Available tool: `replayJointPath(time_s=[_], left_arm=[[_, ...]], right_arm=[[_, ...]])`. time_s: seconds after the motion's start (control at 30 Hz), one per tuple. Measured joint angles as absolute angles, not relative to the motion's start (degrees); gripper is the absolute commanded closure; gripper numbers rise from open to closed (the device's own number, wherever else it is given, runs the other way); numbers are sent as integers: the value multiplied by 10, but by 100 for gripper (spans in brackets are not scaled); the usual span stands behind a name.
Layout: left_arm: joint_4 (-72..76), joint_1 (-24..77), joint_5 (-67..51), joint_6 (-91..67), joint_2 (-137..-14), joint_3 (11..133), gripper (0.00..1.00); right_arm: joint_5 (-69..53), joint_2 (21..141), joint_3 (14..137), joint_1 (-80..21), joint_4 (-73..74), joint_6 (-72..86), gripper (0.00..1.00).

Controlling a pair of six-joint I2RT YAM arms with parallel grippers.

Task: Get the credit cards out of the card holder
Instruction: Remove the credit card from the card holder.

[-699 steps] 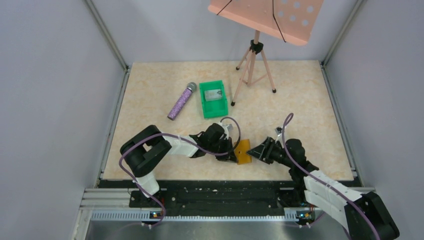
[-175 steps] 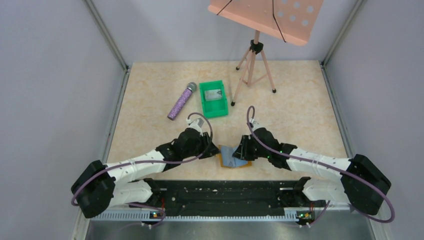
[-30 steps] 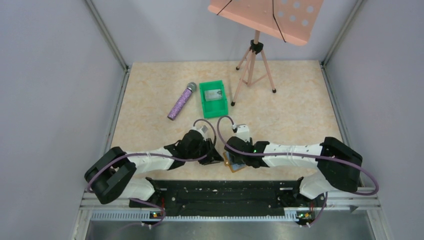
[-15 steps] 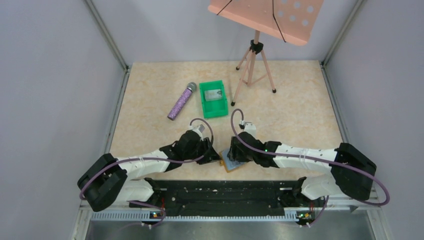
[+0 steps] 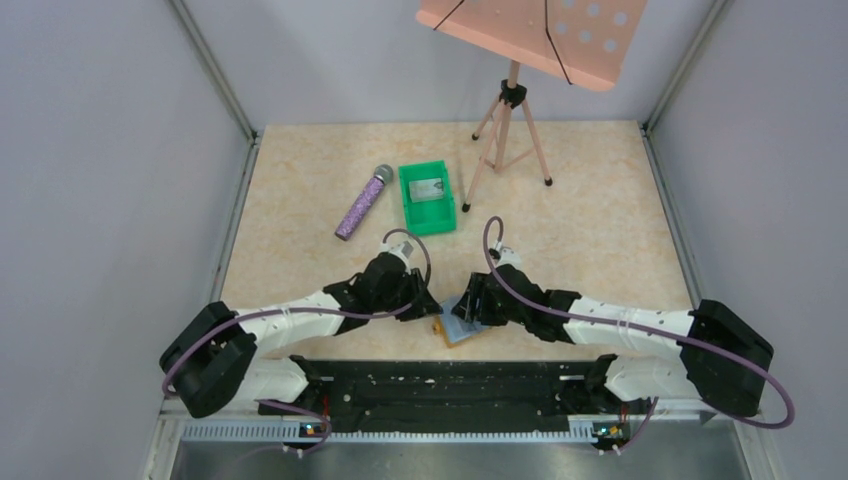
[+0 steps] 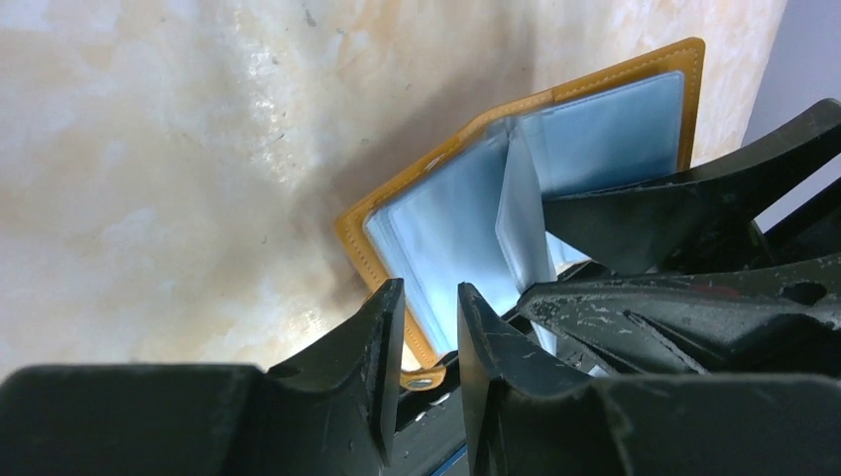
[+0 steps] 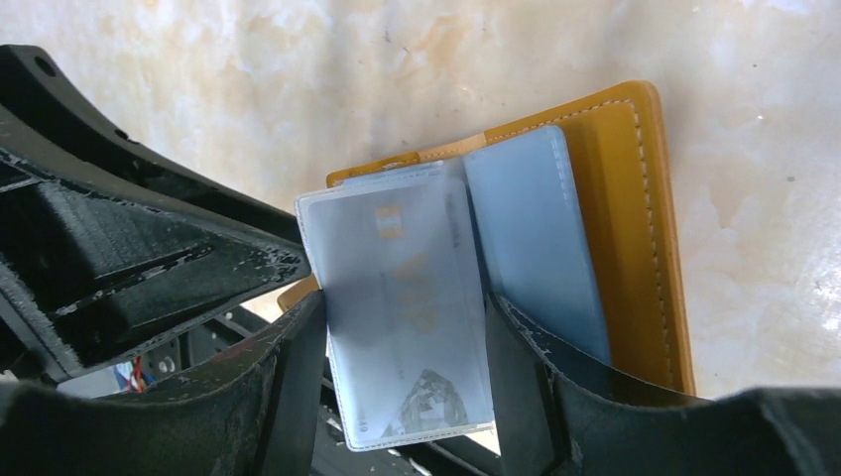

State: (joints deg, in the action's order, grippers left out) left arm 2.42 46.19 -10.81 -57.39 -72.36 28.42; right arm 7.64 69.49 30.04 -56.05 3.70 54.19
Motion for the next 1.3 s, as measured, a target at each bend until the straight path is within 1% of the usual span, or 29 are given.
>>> replayJointPath(time_s=[0.3,0.53,0.77,1.03,1.2,1.3], left_arm=[[17,462,-106,-563,-741,319,72],[18,462,-113,-560,-759,321,73],[31,462,-124,-560,-763,321,73],[68,462,-149,-572,-781,311,73],[87,462,-159,-576,-794,310,73],[100,462,-161,-584,-803,304,73]], right_arm=[[61,686,296,-560,17,547,48],[55,686,296,-559,13,547,48],[46,686,287,-559,-5,552,44],[38,689,281,-559,-9,556,34],[37,694,281,-559,-8,556,33],[37,700,281,-559,-7,556,35]])
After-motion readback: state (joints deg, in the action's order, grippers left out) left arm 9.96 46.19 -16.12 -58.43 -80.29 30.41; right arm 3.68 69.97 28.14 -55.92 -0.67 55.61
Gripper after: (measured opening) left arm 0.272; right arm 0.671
